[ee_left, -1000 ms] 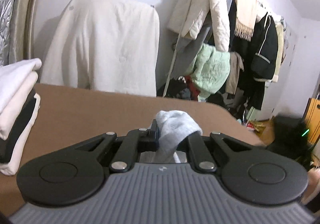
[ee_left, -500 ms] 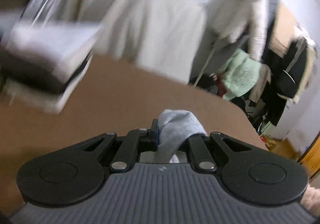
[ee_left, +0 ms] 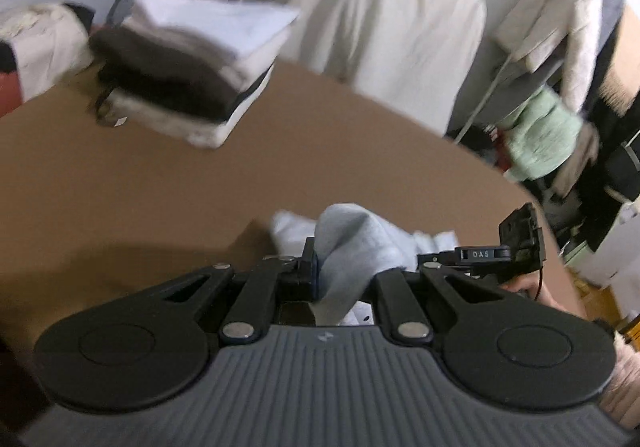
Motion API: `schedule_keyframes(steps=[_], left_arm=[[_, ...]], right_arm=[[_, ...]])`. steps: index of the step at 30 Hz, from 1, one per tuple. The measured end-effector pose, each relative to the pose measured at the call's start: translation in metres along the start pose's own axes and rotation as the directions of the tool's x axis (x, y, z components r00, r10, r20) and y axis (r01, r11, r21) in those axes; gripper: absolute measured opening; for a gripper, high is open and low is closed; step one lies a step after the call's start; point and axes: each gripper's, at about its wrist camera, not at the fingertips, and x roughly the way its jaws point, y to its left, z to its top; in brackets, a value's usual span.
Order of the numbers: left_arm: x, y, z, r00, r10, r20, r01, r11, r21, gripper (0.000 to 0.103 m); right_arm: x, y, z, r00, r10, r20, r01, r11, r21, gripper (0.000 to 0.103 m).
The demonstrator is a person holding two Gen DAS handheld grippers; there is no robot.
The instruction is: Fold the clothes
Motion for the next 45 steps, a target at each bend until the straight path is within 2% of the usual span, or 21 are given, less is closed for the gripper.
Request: schedule_keyframes(steps=[2,3,4,5,9,12,14,16,20,21,22,23,24,26,28,30,32,34,37,42,45], left_arm=[[0.012,0.003,-0.002,1.0,-0.005,-0.015,0.004,1.0,-0.019,0.007],[0.018,0.001,-0.001,1.0,-0.008,-0.01,0.007,1.0,-0.013,0.007],[0.024,-0.002,0.002,1.0,-0.007,0.0,0.007,1.0,0.002,0.007],[0.028,-0.008,0.007,1.0,-0.013,0.021,0.012,0.999,0.03,0.007],[0.024,-0.039,0.044,0.984,-0.103,0.147,0.079,0.984,0.161,0.007],[0.02,-0.076,0.083,0.942,-0.176,0.286,0.084,0.948,0.306,0.007],[0.024,-0.097,0.107,0.907,-0.191,0.377,0.048,0.933,0.356,0.007],[0.04,-0.11,0.136,0.873,-0.208,0.442,0.045,0.935,0.351,0.007],[0.118,-0.114,0.189,0.858,-0.165,0.487,0.052,0.97,0.237,0.017],[0.151,-0.109,0.197,0.889,-0.129,0.44,0.038,0.977,0.211,0.041],[0.184,-0.104,0.205,0.916,-0.093,0.39,0.021,0.983,0.185,0.064],[0.211,-0.098,0.205,0.944,-0.028,0.329,-0.019,0.99,0.139,0.064],[0.238,-0.087,0.198,0.97,0.009,0.244,-0.034,0.994,0.1,0.064],[0.265,-0.063,0.17,0.991,0.014,0.132,-0.019,0.999,0.033,0.063],[0.275,-0.039,0.132,0.995,0.024,0.094,-0.022,1.0,-0.021,0.064],[0.284,-0.014,0.094,0.998,0.044,0.042,-0.041,0.996,-0.08,0.065],[0.299,0.004,0.075,0.989,0.09,-0.116,-0.106,0.983,-0.148,0.062],[0.302,0.013,0.071,0.986,0.033,-0.163,-0.064,0.979,-0.192,0.062],[0.299,0.0,0.075,0.995,-0.001,-0.095,-0.014,0.988,-0.152,0.065],[0.324,-0.039,0.07,0.988,0.082,-0.131,-0.067,0.992,0.11,0.068],[0.343,-0.028,0.067,0.972,0.112,-0.209,-0.097,0.992,0.078,0.068]], right_arm=[[0.015,0.001,-0.011,1.0,-0.002,-0.016,0.002,1.0,-0.028,0.082],[0.022,0.003,-0.019,1.0,-0.005,-0.021,0.003,0.998,-0.059,0.06],[0.029,0.005,-0.027,1.0,-0.007,-0.026,0.005,0.996,-0.089,0.018],[0.032,0.011,-0.03,0.999,-0.035,-0.015,0.032,0.989,-0.142,0.011],[-0.019,0.035,-0.015,0.975,-0.075,0.209,0.115,0.976,-0.186,0.01],[-0.079,0.054,0.007,0.912,-0.106,0.396,0.209,0.951,-0.227,0.01],[-0.119,0.07,0.03,0.852,-0.128,0.508,0.288,0.925,-0.249,0.009],[-0.157,0.085,0.055,0.764,-0.172,0.622,0.405,0.878,-0.256,0.009],[-0.204,0.103,0.102,0.52,-0.301,0.799,0.648,0.748,-0.14,0.009],[-0.202,0.1,0.111,0.447,-0.359,0.82,0.723,0.684,-0.095,0.013],[-0.2,0.097,0.12,0.367,-0.409,0.836,0.789,0.612,-0.047,0.029],[-0.194,0.084,0.129,0.356,-0.475,0.804,0.824,0.566,-0.03,0.045],[-0.189,0.07,0.138,0.341,-0.539,0.77,0.856,0.518,-0.017,0.074],[-0.182,0.039,0.127,0.295,-0.658,0.693,0.893,0.447,0.044,0.077],[-0.182,0.016,0.099,0.342,-0.696,0.632,0.876,0.48,0.054,0.077],[-0.178,-0.009,0.063,0.445,-0.711,0.545,0.839,0.543,0.023,0.077],[-0.176,-0.034,0.021,0.51,-0.725,0.463,0.817,0.576,0.001,0.077],[-0.167,-0.052,-0.012,0.546,-0.726,0.418,0.798,0.603,0.004,0.077],[-0.16,-0.085,-0.041,0.611,-0.727,0.312,0.742,0.664,0.092,0.077],[-0.149,-0.091,-0.034,0.765,-0.588,0.26,0.55,0.808,0.21,0.077],[-0.132,-0.098,-0.029,0.805,-0.541,0.244,0.491,0.838,0.238,0.077]])
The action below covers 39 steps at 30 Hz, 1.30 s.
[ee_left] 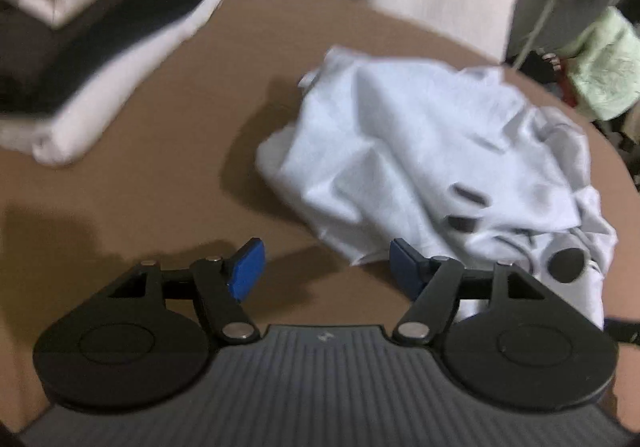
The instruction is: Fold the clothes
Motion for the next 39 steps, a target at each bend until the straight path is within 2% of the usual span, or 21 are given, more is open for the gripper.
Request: schedule_keyframes(steps=[3,5,6,8,9,10,12,13,16,17,18,20,21,23,26,27,30,33,35,37,39], left_arm=[[0.011,0.029,0.006,0.986,-0.158,-0.057,0.144,0.969,-0.2,0.065],[0.014,0.042,0.008,0.981,-0.19,-0.033,0.176,0.952,-0.249,0.065],[0.016,0.044,0.01,0.983,-0.185,-0.014,0.176,0.956,-0.235,0.065],[0.02,0.049,0.012,0.986,-0.166,0.028,0.169,0.962,-0.215,0.064],[0.021,0.051,0.013,0.984,-0.173,0.044,0.178,0.96,-0.214,0.052],[0.023,0.053,0.013,0.982,-0.18,0.059,0.188,0.959,-0.214,0.027],[0.024,0.055,0.015,0.968,-0.242,0.065,0.25,0.942,-0.221,0.007],[0.024,0.056,0.016,0.964,-0.255,0.081,0.267,0.936,-0.231,0.006],[0.014,0.048,0.019,0.963,-0.243,0.121,0.263,0.946,-0.192,0.005],[0.011,0.044,0.02,0.962,-0.237,0.133,0.258,0.95,-0.174,0.005],[0.009,0.041,0.02,0.964,-0.23,0.136,0.25,0.955,-0.157,0.005],[0.007,0.035,0.019,0.964,-0.231,0.13,0.249,0.959,-0.137,0.005],[0.006,0.032,0.019,0.964,-0.232,0.127,0.248,0.961,-0.127,0.005],[0.011,0.029,0.019,0.969,-0.219,0.118,0.231,0.967,-0.106,0.006],[0.015,0.025,0.017,0.975,-0.199,0.094,0.207,0.975,-0.084,0.008],[0.016,0.024,0.015,0.977,-0.194,0.085,0.2,0.976,-0.08,0.008],[0.014,0.024,0.012,0.968,-0.248,0.037,0.251,0.963,-0.102,0.008],[-0.002,0.017,0.005,0.935,-0.356,0.007,0.354,0.928,-0.119,0.011],[-0.012,0.003,-0.004,0.915,-0.403,-0.032,0.398,0.912,-0.103,0.022],[-0.014,-0.017,-0.013,0.903,-0.423,-0.073,0.417,0.905,-0.086,0.034],[-0.01,-0.039,-0.021,0.893,-0.435,-0.116,0.429,0.9,-0.073,0.043]], right_arm=[[0.018,-0.003,-0.008,0.999,-0.019,-0.032,0.02,1.0,0.007,0.079],[0.025,0.006,-0.01,1.0,-0.007,0.001,0.007,0.994,-0.109,0.079],[0.031,0.013,-0.012,0.999,-0.028,0.018,0.03,0.981,-0.193,0.075],[0.041,0.025,-0.015,0.996,-0.058,0.064,0.075,0.947,-0.311,0.043],[0.043,0.03,-0.016,0.993,-0.069,0.092,0.097,0.933,-0.346,0.01],[0.034,0.033,-0.011,0.988,-0.067,0.139,0.111,0.935,-0.336,0.005],[0.014,0.038,-0.002,0.97,-0.065,0.233,0.139,0.939,-0.314,0.005],[0.005,0.04,0.002,0.958,-0.065,0.279,0.152,0.941,-0.302,0.005],[-0.045,0.042,0.01,0.877,-0.161,0.453,0.299,0.921,-0.25,0.005],[-0.062,0.042,0.012,0.84,-0.191,0.507,0.344,0.911,-0.227,0.005],[-0.072,0.04,0.012,0.794,-0.264,0.548,0.432,0.879,-0.202,0.005],[-0.078,0.03,0.013,0.72,-0.398,0.568,0.571,0.806,-0.159,0.005],[-0.075,0.022,0.016,0.696,-0.469,0.544,0.624,0.769,-0.136,0.005],[-0.061,0.003,0.021,0.674,-0.568,0.473,0.683,0.723,-0.104,0.005],[-0.04,-0.018,0.026,0.695,-0.629,0.347,0.691,0.719,-0.081,0.005],[-0.035,-0.022,0.027,0.703,-0.629,0.332,0.685,0.724,-0.079,0.005],[-0.026,-0.025,0.032,0.696,-0.637,0.33,0.695,0.714,-0.087,0.005],[-0.023,-0.035,0.037,0.71,-0.631,0.311,0.675,0.736,-0.05,0.006],[-0.021,-0.044,0.038,0.731,-0.626,0.271,0.655,0.756,-0.018,0.008],[-0.018,-0.057,0.034,0.756,-0.618,0.214,0.628,0.778,0.025,0.03],[-0.024,-0.071,0.03,0.792,-0.59,0.155,0.577,0.807,0.123,0.036]])
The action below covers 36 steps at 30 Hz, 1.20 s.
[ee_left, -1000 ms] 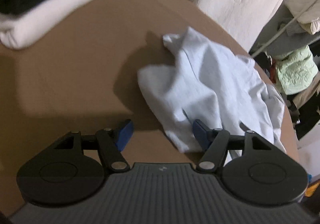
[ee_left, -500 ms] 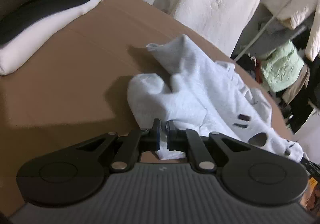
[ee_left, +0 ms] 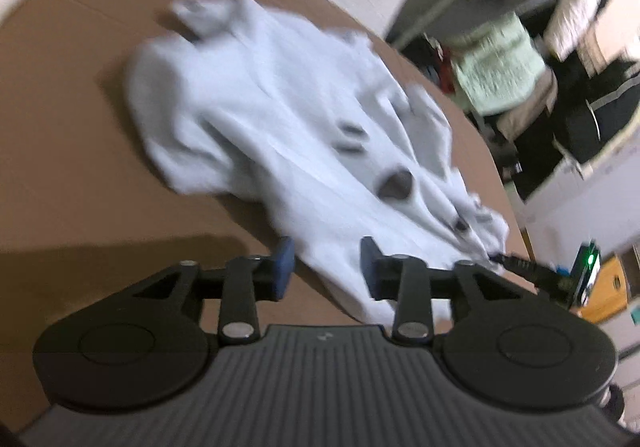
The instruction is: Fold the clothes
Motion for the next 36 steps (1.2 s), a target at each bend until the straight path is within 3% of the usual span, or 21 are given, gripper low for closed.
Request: schedule_keyframes(steps=[3,7,9,12,14,15,16,19,21,23,24,25,27,29,31,33,34,35,36], left_arm=[[0.028,-0.015,-0.012,0.997,0.003,-0.074,-0.006,0.999,-0.041,0.045],[0.052,-0.017,-0.023,0.996,0.004,-0.093,-0.014,0.994,-0.104,0.048],[0.061,-0.014,-0.025,0.997,0.022,-0.081,-0.032,0.991,-0.132,0.05],[0.075,-0.009,-0.022,0.997,0.011,-0.081,-0.028,0.979,-0.203,0.056],[0.082,-0.011,-0.017,0.996,0.027,-0.082,-0.043,0.98,-0.195,0.028],[0.085,-0.016,-0.013,0.995,0.061,-0.079,-0.073,0.985,-0.156,0.004],[0.086,-0.024,-0.01,0.992,0.109,-0.068,-0.115,0.988,-0.1,0.004],[0.071,-0.071,-0.006,0.967,0.249,0.051,-0.253,0.963,0.091,0.004],[0.045,-0.112,-0.008,0.937,0.315,0.153,-0.343,0.913,0.222,0.004],[0.007,-0.149,-0.013,0.895,0.365,0.257,-0.434,0.845,0.313,0.004],[-0.018,-0.161,-0.018,0.888,0.352,0.295,-0.439,0.841,0.316,0.004],[-0.041,-0.166,-0.026,0.892,0.338,0.299,-0.423,0.856,0.296,0.004],[-0.087,-0.175,-0.044,0.9,0.31,0.306,-0.391,0.885,0.254,0.004],[-0.106,-0.168,-0.074,0.894,0.364,0.263,-0.422,0.88,0.217,0.004],[-0.095,-0.146,-0.102,0.877,0.454,0.159,-0.479,0.854,0.202,0.005],[-0.07,-0.11,-0.12,0.863,0.505,-0.008,-0.499,0.856,0.136,0.005],[-0.061,-0.095,-0.125,0.869,0.492,-0.057,-0.485,0.868,0.102,0.005],[-0.056,-0.089,-0.129,0.863,0.501,-0.071,-0.495,0.865,0.088,0.005],[-0.05,-0.083,-0.133,0.856,0.509,-0.084,-0.504,0.86,0.075,0.006]], right_arm=[[-0.007,-0.031,-0.012,0.981,0.173,-0.088,-0.148,0.959,0.243,0.048],[-0.008,-0.069,-0.033,0.895,0.433,-0.11,-0.305,0.772,0.558,0.064],[-0.002,-0.073,-0.04,0.873,0.472,-0.12,-0.314,0.733,0.603,0.065],[0.004,-0.049,-0.042,0.891,0.429,-0.146,-0.311,0.814,0.491,0.068],[0.004,-0.031,-0.035,0.9,0.421,-0.111,-0.346,0.846,0.405,0.066],[0.005,-0.021,-0.032,0.895,0.437,-0.089,-0.383,0.856,0.348,0.038],[0.008,-0.013,-0.029,0.888,0.454,-0.08,-0.414,0.861,0.294,0.009],[0.005,0.005,-0.019,0.915,0.404,-0.014,-0.398,0.907,0.141,0.009],[-0.017,0.006,-0.014,0.91,0.41,0.058,-0.414,0.906,0.09,0.009],[-0.057,-0.001,-0.011,0.878,0.461,0.128,-0.468,0.883,0.032,0.009],[-0.081,-0.003,-0.012,0.86,0.491,0.141,-0.496,0.869,-0.002,0.009],[-0.105,-0.006,-0.012,0.84,0.52,0.153,-0.521,0.853,-0.036,0.009],[-0.145,0.001,-0.028,0.863,0.493,0.106,-0.482,0.868,-0.119,0.009],[-0.176,0.01,-0.053,0.882,0.468,0.059,-0.45,0.871,-0.197,0.009],[-0.181,0.017,-0.092,0.882,0.469,-0.043,-0.468,0.863,-0.19,0.009],[-0.162,0.03,-0.126,0.879,0.441,-0.181,-0.472,0.858,-0.203,0.009],[-0.152,0.037,-0.133,0.894,0.393,-0.217,-0.439,0.865,-0.242,0.008],[-0.145,0.042,-0.138,0.907,0.348,-0.238,-0.408,0.867,-0.286,0.009],[-0.142,0.041,-0.135,0.898,0.358,-0.257,-0.422,0.866,-0.269,0.009]])
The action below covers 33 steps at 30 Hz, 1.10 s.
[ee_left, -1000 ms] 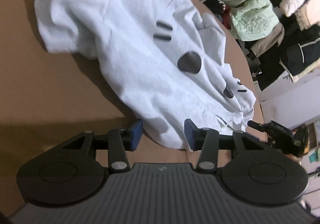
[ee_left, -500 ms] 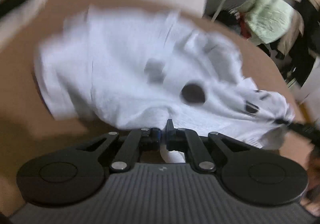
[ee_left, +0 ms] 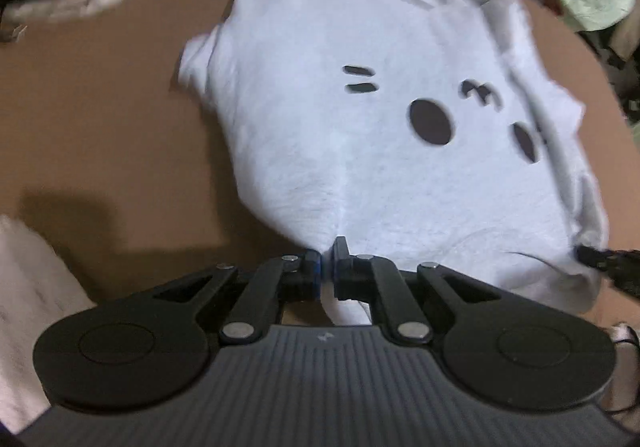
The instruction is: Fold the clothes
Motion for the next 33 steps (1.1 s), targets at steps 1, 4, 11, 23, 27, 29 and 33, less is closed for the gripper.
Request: schedule_keyframes(steps=[1,4,11,23,27,29,33], left_arm=[[0.002,-0.004,0.0,1.0,0.024,0.004,-0.024,0.999,0.026,0.007],[-0.01,-0.001,0.009,1.0,0.001,0.026,-0.002,0.999,0.035,0.014],[-0.037,0.059,0.054,0.982,0.073,0.175,-0.046,0.986,-0.158,0.042],[0.043,0.106,0.121,0.961,0.103,0.256,-0.042,0.972,-0.232,0.05],[0.068,0.123,0.118,0.989,-0.014,0.15,0.062,0.945,-0.322,0.052],[0.079,0.121,0.12,0.992,-0.02,0.123,0.06,0.944,-0.326,0.061],[0.091,0.09,0.121,0.991,0.03,0.133,-0.011,0.99,-0.139,0.038]], right_arm=[[0.002,-0.003,0.002,1.0,0.018,-0.015,-0.018,1.0,0.015,0.011],[-0.006,-0.035,0.005,0.99,0.132,0.039,-0.137,0.967,0.213,0.031],[-0.023,-0.088,-0.008,0.96,0.153,0.235,-0.252,0.839,0.482,0.039],[0.053,-0.146,0.049,0.973,0.195,0.125,-0.23,0.879,0.418,0.041],[0.066,-0.133,0.057,0.97,0.196,0.144,-0.24,0.873,0.425,0.058],[0.074,-0.126,0.064,0.97,0.171,0.172,-0.226,0.896,0.383,0.067],[0.087,-0.115,0.075,0.969,0.106,0.221,-0.166,0.947,0.276,0.066]])
